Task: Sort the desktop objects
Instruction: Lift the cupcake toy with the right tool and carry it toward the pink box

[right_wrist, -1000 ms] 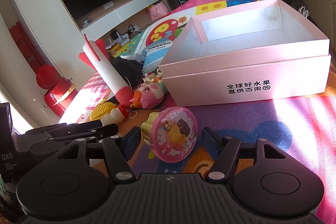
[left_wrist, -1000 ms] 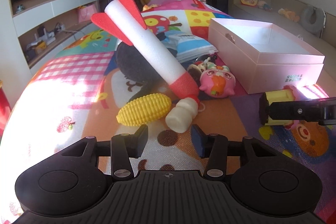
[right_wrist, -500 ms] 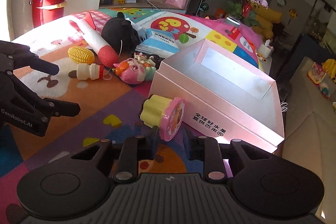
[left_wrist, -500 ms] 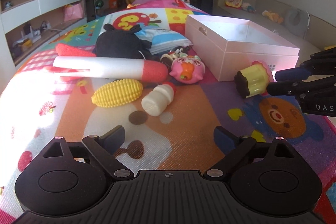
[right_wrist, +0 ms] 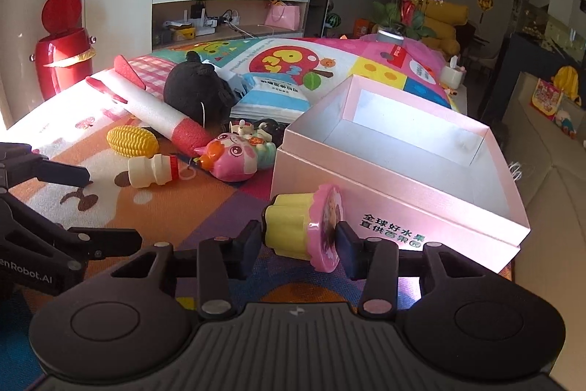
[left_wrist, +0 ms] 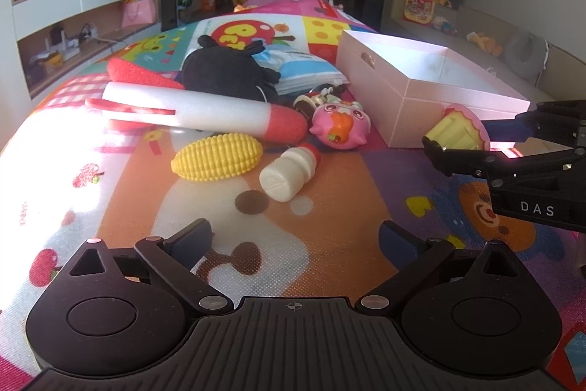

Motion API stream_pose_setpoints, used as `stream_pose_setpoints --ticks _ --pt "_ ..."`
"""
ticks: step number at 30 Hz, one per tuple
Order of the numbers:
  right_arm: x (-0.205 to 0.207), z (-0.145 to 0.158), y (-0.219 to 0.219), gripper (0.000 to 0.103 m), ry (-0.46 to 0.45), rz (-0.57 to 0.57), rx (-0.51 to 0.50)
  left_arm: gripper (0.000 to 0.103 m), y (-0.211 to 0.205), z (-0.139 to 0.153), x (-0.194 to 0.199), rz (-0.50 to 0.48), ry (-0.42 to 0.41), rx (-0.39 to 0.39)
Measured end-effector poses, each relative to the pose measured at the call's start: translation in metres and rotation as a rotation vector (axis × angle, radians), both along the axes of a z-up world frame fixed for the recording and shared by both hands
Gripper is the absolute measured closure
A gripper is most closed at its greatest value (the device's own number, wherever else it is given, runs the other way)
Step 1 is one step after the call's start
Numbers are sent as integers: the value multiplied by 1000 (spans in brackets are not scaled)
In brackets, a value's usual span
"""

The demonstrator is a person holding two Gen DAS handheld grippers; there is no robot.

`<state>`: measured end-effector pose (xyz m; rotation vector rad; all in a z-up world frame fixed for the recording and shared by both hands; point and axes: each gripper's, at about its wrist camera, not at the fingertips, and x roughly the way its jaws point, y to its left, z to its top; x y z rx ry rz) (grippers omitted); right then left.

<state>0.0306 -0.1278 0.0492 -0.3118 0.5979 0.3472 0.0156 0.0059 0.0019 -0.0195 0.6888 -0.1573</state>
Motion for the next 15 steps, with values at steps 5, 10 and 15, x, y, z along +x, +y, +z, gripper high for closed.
stream_pose_setpoints --ticks 5,10,15 --pt "-28 -8 35 76 -183 188 -359 2 1 0 -1 3 -1 -4" --pt "-33 -10 52 74 -180 266 -364 1 3 0 1 17 -2 -24" --pt "-33 -3 41 54 -134 224 -216 1 6 0 1 23 -2 -35"
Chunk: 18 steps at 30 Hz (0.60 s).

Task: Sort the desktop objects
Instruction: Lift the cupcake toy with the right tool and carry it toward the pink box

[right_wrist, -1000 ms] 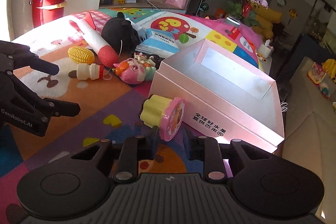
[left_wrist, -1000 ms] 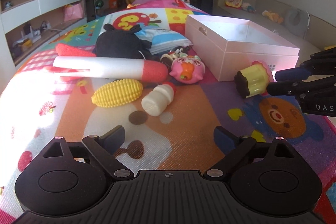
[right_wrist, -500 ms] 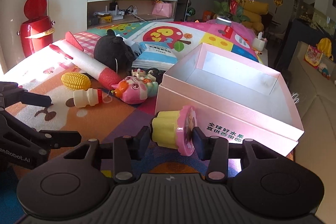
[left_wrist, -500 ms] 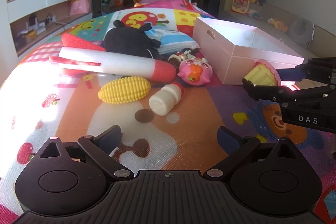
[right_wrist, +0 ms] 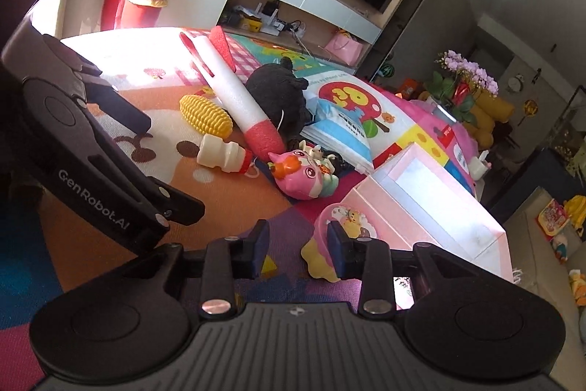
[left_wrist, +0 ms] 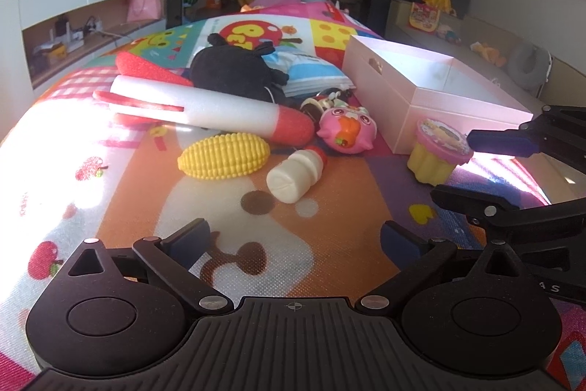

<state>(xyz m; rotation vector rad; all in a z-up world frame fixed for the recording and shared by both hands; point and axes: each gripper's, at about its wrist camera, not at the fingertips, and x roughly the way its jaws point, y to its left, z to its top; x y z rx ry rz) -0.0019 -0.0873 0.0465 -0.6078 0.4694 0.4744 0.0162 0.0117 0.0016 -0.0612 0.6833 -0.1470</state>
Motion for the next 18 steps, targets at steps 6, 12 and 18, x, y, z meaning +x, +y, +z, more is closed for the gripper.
stream_pose_setpoints --ticks 6,12,18 --pt "-1 8 -51 20 35 -188 204 1 -7 0 1 -5 9 48" --pt "38 21 -121 7 40 -500 497 1 -12 -2 2 -7 17 84" --pt "85 14 -158 14 -22 -700 633 0 -11 -2 3 -11 17 80"
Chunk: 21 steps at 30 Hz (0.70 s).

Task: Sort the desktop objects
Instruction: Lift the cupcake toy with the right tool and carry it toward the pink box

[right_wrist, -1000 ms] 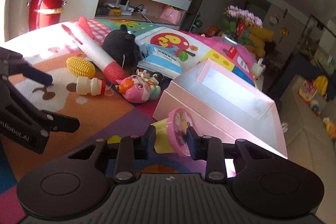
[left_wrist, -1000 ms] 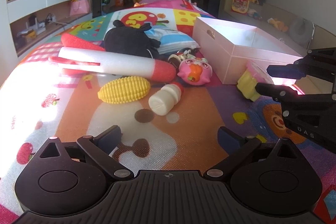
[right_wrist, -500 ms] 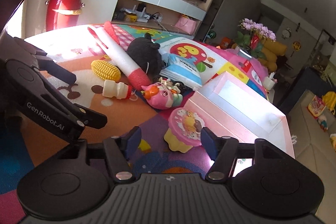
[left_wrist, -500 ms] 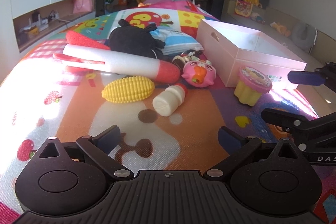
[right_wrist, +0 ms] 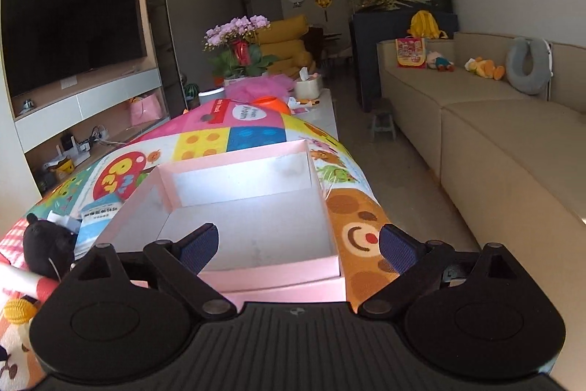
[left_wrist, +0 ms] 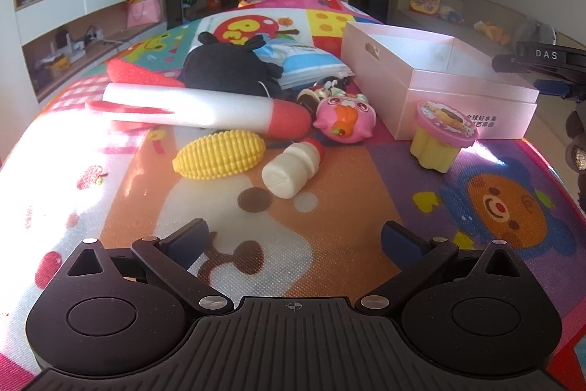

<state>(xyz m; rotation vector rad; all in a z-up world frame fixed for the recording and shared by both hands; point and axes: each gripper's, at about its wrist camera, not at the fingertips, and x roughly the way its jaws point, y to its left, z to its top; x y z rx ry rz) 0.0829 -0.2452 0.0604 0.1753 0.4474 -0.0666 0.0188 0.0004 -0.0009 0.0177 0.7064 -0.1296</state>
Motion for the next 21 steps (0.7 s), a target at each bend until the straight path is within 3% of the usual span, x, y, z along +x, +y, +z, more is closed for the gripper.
stream_pose_setpoints --ticks 1,2,9,16,17,20,21 --pt "6 -1 0 20 7 11 0 0 0 0 0 -2 1 -2" --pt "14 -2 2 33 25 37 -3 0 0 0 0 -2 1 -3" --pt "23 -5 33 48 24 139 -111 0 0 0 0 -2 1 -3" --pt "21 1 40 48 12 172 -72 0 -2 0 0 -2 6 9" --pt "13 5 39 45 -10 162 -72 0 -3 0 0 -2 7 11" --pt "-17 15 43 18 -70 195 -86 0 -5 0 0 -1 11 21" --pt "-27 16 47 16 -78 231 -88 0 -5 1 1 -1 13 23"
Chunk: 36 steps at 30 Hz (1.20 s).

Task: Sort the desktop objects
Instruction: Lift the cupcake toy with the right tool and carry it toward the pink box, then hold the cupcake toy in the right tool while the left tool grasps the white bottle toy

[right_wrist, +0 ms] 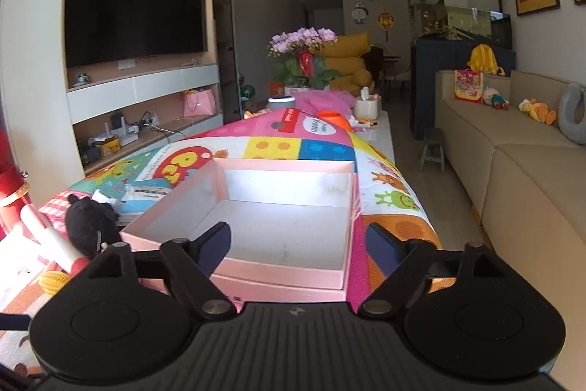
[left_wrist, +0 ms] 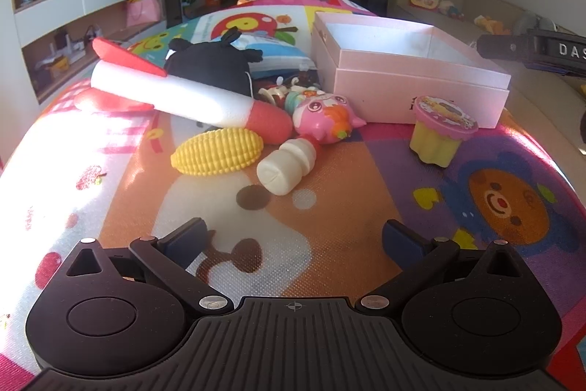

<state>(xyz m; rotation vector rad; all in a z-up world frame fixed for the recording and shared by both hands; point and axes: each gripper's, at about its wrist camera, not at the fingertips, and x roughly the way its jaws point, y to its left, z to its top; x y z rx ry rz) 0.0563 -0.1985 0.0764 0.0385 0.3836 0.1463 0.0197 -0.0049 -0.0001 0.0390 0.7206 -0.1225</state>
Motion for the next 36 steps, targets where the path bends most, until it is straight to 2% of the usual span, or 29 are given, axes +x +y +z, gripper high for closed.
stream_pose_setpoints --ticks 2,5,7,8,9,10,13,20,22,23,24,25,26,27,31,36 --pt "-12 -1 13 15 26 94 -14 0 -1 0 1 3 4 3" --pt "-13 -13 36 15 112 223 -43 0 0 0 2 3 6 4" --pt "-8 -23 54 15 147 258 -76 0 1 0 1 3 6 2" --pt "-5 -27 61 19 150 258 -90 0 1 0 1 3 5 1" --pt "-2 -30 65 37 154 256 -96 0 1 0 1 3 5 0" --pt "1 -31 67 46 172 256 -94 0 1 0 1 5 3 -1" --pt "-2 -31 61 47 192 235 -54 0 4 1 1 7 2 -17" --pt "-52 -32 44 47 178 261 -71 0 4 7 15 44 3 -57" --pt "-60 -33 42 47 164 251 -68 0 0 10 22 59 -10 -44" --pt "-62 -34 41 44 159 243 -63 1 -3 11 24 65 -17 -30" --pt "-62 -37 41 37 162 231 -60 8 -5 11 26 66 -22 -16" --pt "-60 -38 41 35 174 218 -55 25 -7 11 28 62 -21 -3" --pt "-59 -38 40 27 173 208 -49 32 -8 10 30 58 -14 5" --pt "-59 -37 39 19 166 202 -41 34 -8 8 31 53 -9 10" --pt "-60 -36 39 15 157 207 -35 34 -8 8 30 37 -36 54" --pt "-58 -37 39 11 167 207 -33 31 9 10 30 73 -54 129"
